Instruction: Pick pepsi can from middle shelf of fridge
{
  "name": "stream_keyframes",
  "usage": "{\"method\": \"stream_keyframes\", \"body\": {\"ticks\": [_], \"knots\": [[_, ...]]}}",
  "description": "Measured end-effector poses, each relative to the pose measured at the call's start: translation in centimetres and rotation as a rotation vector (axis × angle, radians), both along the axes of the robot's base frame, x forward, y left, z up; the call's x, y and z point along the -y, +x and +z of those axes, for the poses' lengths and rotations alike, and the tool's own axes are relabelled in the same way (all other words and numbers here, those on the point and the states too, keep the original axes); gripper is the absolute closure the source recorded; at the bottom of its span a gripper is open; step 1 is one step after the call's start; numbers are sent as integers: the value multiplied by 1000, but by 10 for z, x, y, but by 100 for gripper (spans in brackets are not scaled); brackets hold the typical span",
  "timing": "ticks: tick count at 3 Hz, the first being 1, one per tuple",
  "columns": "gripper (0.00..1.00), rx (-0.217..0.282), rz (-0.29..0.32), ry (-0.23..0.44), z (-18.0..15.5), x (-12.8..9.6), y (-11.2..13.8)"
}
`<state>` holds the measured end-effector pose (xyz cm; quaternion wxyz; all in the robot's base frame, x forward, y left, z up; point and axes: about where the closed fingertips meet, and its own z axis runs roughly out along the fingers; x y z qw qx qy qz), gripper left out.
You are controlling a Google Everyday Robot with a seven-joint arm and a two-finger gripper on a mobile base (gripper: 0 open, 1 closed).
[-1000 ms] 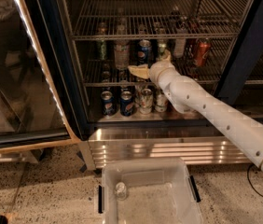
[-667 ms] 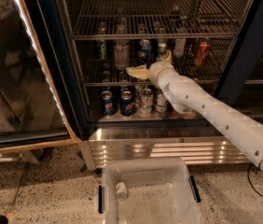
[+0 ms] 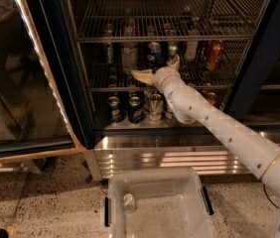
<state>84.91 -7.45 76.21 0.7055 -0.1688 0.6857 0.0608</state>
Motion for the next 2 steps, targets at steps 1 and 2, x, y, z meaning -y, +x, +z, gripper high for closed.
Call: {"method": "stream_keyframes", "body": {"ticks": [1,2], "knots": [[0,29,-40,44,-6,-6,12],[18,48,-85,82,-12,-8,22]]}}
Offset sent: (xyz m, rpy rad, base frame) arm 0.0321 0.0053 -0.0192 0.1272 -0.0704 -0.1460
